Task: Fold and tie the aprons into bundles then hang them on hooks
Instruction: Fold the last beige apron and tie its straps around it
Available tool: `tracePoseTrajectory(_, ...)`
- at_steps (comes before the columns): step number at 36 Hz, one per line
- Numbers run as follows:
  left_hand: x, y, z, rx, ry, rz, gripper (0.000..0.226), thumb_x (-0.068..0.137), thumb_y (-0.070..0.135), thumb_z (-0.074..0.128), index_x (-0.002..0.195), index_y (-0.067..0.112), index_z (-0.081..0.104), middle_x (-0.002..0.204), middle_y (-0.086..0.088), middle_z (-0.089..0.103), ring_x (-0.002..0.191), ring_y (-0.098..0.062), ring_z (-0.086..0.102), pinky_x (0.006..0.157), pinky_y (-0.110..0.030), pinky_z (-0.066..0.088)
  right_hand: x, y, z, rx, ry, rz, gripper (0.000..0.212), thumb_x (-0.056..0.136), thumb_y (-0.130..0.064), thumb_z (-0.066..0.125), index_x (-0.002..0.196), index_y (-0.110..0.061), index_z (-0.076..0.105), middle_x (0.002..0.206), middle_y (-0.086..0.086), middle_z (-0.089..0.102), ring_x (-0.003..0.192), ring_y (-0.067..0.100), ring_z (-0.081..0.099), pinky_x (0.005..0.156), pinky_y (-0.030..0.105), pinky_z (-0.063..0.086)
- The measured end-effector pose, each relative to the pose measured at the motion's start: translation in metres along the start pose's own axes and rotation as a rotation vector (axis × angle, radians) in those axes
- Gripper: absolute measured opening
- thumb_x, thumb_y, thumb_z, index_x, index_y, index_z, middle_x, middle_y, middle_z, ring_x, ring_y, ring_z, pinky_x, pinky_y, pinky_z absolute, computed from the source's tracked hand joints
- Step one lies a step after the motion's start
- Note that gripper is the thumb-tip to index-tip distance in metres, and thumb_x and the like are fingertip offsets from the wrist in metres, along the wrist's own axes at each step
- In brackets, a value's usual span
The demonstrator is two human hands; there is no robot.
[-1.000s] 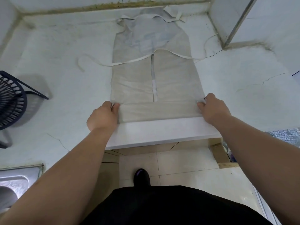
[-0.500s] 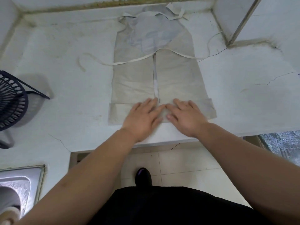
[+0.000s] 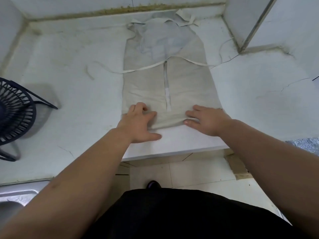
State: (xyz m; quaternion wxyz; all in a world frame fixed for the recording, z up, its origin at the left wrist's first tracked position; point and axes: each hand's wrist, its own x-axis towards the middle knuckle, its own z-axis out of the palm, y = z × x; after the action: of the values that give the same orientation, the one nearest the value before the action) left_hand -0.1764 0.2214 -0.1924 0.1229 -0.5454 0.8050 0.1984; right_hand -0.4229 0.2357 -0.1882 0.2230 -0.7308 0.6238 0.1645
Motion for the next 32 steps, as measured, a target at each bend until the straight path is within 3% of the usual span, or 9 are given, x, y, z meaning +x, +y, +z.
tracePoseTrajectory(3, 0.007, -0.009, -0.013, -0.041, -0.078, 0.027, 0.060, 0.085, 0.032, 0.060, 0.141, 0.028, 0.043, 0.134, 0.001, 0.039, 0.126, -0.021, 0.038, 0.101, -0.041, 0.042, 0.001, -0.003, -0.009, 0.132, 0.021, -0.027, 0.054, 0.095, -0.060, 0.026, 0.135, -0.030, 0.048, 0.139, -0.005, 0.045, 0.128, 0.020, 0.043, 0.104, 0.041, 0.035)
tracePoseTrajectory(5, 0.012, -0.015, -0.024, -0.095, -0.084, 0.035, 0.038, 0.086, 0.017, 0.054, 0.123, 0.022, 0.060, 0.112, 0.002, 0.053, 0.111, -0.023, 0.051, 0.090, -0.036, 0.045, 0.002, -0.002, -0.018, 0.124, -0.004, -0.025, 0.049, 0.094, -0.055, 0.041, 0.128, -0.024, 0.055, 0.128, -0.003, 0.055, 0.117, 0.022, 0.050, 0.099, 0.038, 0.040)
tracePoseTrajectory(8, 0.019, -0.024, -0.039, -0.195, -0.118, -0.010, 0.015, 0.089, 0.015, 0.051, 0.079, 0.022, 0.060, 0.079, 0.006, 0.052, 0.084, -0.020, 0.050, 0.064, -0.027, 0.035, 0.004, -0.003, -0.031, 0.012, -0.051, 0.017, 0.032, 0.085, -0.029, 0.056, 0.115, -0.019, 0.058, 0.116, 0.002, 0.060, 0.099, 0.022, 0.054, 0.085, 0.033, 0.046)
tracePoseTrajectory(10, 0.023, -0.032, -0.048, -0.281, -0.131, -0.045, 0.020, 0.091, 0.019, 0.053, 0.071, 0.015, 0.056, 0.074, 0.001, 0.051, 0.077, -0.020, 0.047, 0.058, -0.027, 0.031, 0.007, -0.001, -0.038, -0.029, -0.032, 0.065, 0.021, 0.087, -0.018, 0.050, 0.106, -0.015, 0.057, 0.113, 0.005, 0.060, 0.101, 0.024, 0.053, 0.084, 0.031, 0.043)
tracePoseTrajectory(18, 0.033, -0.068, -0.041, -0.780, 0.130, -0.284, 0.021, 0.082, 0.031, 0.073, 0.092, 0.014, 0.068, 0.084, 0.000, 0.062, 0.076, -0.018, 0.056, 0.062, -0.028, 0.041, 0.020, 0.010, -0.045, -0.008, 0.069, 0.357, 0.038, 0.092, -0.047, 0.037, 0.112, -0.018, 0.051, 0.115, 0.008, 0.056, 0.106, 0.028, 0.053, 0.081, 0.033, 0.039)
tracePoseTrajectory(22, 0.038, -0.066, -0.026, -0.655, 0.266, -0.361, 0.030, 0.086, 0.034, 0.068, 0.107, 0.012, 0.062, 0.099, -0.005, 0.064, 0.090, -0.023, 0.058, 0.070, -0.028, 0.040, 0.029, 0.011, -0.043, -0.026, 0.141, 0.458, 0.034, 0.086, -0.041, 0.047, 0.110, -0.018, 0.042, 0.104, 0.005, 0.057, 0.095, 0.028, 0.053, 0.083, 0.036, 0.035)
tracePoseTrajectory(26, 0.041, -0.048, -0.010, -0.391, 0.448, -0.415, 0.055, 0.086, 0.022, 0.064, 0.136, 0.012, 0.044, 0.134, -0.014, 0.047, 0.122, -0.033, 0.044, 0.093, -0.039, 0.039, 0.039, 0.002, -0.031, -0.281, 0.242, 0.319, 0.053, 0.084, -0.027, 0.049, 0.134, -0.024, 0.033, 0.138, 0.008, 0.038, 0.129, 0.032, 0.033, 0.114, 0.053, 0.006)
tracePoseTrajectory(30, 0.049, -0.015, 0.007, -0.048, 0.568, 0.010, 0.052, 0.082, 0.009, 0.056, 0.134, 0.010, 0.054, 0.140, -0.021, 0.048, 0.125, -0.042, 0.049, 0.097, -0.055, 0.041, 0.047, -0.016, -0.012, -0.179, 0.214, 0.047, 0.056, 0.095, -0.036, 0.033, 0.148, -0.028, 0.017, 0.157, 0.006, 0.009, 0.141, 0.031, 0.013, 0.116, 0.050, -0.005)
tracePoseTrajectory(32, 0.053, 0.009, 0.009, -0.015, 0.360, 0.170, 0.050, 0.095, 0.027, 0.042, 0.144, 0.018, 0.043, 0.153, -0.015, 0.033, 0.138, -0.035, 0.036, 0.107, -0.056, 0.030, 0.050, -0.025, -0.003, -0.084, 0.175, -0.003, 0.059, 0.098, -0.049, 0.021, 0.151, -0.027, 0.008, 0.159, 0.002, 0.004, 0.143, 0.029, 0.010, 0.117, 0.047, -0.005)
